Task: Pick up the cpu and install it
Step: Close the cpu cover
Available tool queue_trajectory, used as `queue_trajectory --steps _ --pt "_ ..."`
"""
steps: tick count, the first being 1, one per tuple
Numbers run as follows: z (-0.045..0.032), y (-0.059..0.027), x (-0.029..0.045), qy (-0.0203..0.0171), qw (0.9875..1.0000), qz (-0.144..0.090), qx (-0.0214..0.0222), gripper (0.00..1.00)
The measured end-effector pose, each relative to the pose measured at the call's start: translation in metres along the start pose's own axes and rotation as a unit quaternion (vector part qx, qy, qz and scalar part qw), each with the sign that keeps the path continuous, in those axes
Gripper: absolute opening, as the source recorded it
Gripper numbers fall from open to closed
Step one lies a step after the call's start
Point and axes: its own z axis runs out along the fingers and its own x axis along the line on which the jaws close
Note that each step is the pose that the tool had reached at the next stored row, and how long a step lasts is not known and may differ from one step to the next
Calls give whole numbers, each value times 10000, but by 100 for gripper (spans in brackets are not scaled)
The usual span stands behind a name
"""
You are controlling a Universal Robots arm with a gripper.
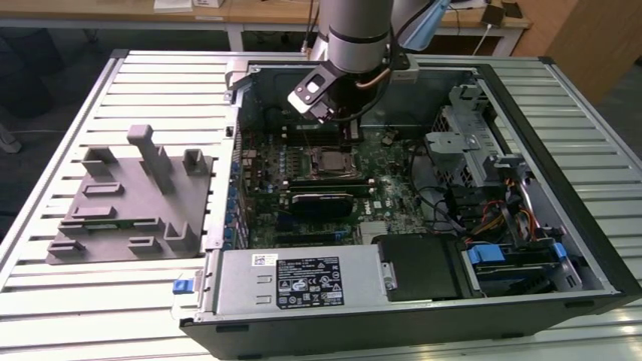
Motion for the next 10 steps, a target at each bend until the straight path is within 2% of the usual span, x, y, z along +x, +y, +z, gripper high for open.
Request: queue_trajectory --steps 10 --pt "34 -148 1 1 10000 0 0 11"
